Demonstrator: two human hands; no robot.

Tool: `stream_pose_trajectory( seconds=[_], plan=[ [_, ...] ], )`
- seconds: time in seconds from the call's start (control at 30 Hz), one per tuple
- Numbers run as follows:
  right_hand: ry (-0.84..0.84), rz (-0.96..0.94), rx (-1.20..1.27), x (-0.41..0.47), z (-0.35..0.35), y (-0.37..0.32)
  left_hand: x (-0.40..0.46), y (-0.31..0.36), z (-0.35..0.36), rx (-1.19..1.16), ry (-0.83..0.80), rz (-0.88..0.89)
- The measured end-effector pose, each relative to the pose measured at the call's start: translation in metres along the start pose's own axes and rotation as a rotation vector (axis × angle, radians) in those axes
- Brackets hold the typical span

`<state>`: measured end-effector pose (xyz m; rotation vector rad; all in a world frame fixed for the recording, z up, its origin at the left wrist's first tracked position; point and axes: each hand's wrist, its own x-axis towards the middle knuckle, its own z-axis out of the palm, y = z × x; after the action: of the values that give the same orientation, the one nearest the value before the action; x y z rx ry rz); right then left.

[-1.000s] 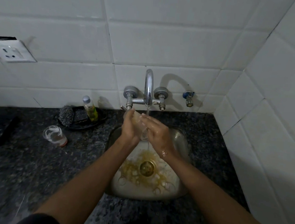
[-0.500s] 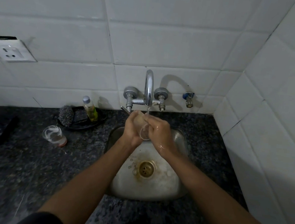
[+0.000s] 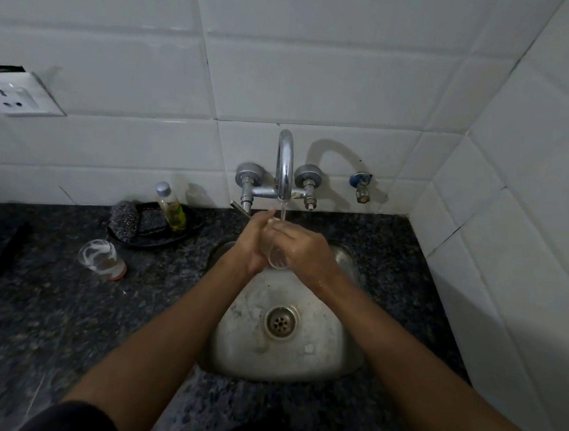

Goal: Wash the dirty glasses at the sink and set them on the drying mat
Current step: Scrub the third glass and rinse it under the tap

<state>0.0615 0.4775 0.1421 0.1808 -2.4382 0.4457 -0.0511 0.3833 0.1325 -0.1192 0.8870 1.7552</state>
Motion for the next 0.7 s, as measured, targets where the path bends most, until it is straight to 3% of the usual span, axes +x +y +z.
stream_pose_trajectory(
  seconds=[0.1,0.17,0.2,0.3,0.33,0.37,0.43,0.5,0.63,0.7],
  plan=[
    [0.162,0.345,0.108,0.008,0.009,-0.012,0.000,-0.007,-0.002,-0.082,-0.021,0.064],
    [0.156,0.517,0.195,0.012,0.009,-0.015,-0.002,-0.012,-0.003,-0.131,-0.033,0.074],
    [0.106,0.491,0.204,0.011,0.007,-0.012,-0.002,-0.011,-0.004,-0.109,-0.036,0.066],
    [-0.019,0.112,0.006,0.005,0.003,0.000,-0.001,-0.001,-0.002,0.005,-0.037,0.048],
    [-0.006,0.063,-0.020,0.004,0.004,0.001,0.002,0.001,-0.003,0.007,-0.025,0.067],
    [0.025,0.101,0.008,0.004,0.006,0.000,0.002,0.002,-0.003,-0.002,-0.012,0.079],
    [0.116,0.373,0.145,0.009,0.008,-0.008,0.003,0.000,-0.003,-0.056,0.017,0.087],
    [0.092,0.530,0.192,0.011,0.009,-0.011,0.001,-0.002,-0.003,-0.114,0.021,0.094],
    [0.021,0.058,-0.009,0.002,0.002,-0.009,0.000,0.003,-0.007,0.030,0.005,0.002],
    [0.067,0.160,0.092,0.000,0.002,-0.009,-0.002,0.005,-0.008,0.053,0.021,0.029]
  ],
)
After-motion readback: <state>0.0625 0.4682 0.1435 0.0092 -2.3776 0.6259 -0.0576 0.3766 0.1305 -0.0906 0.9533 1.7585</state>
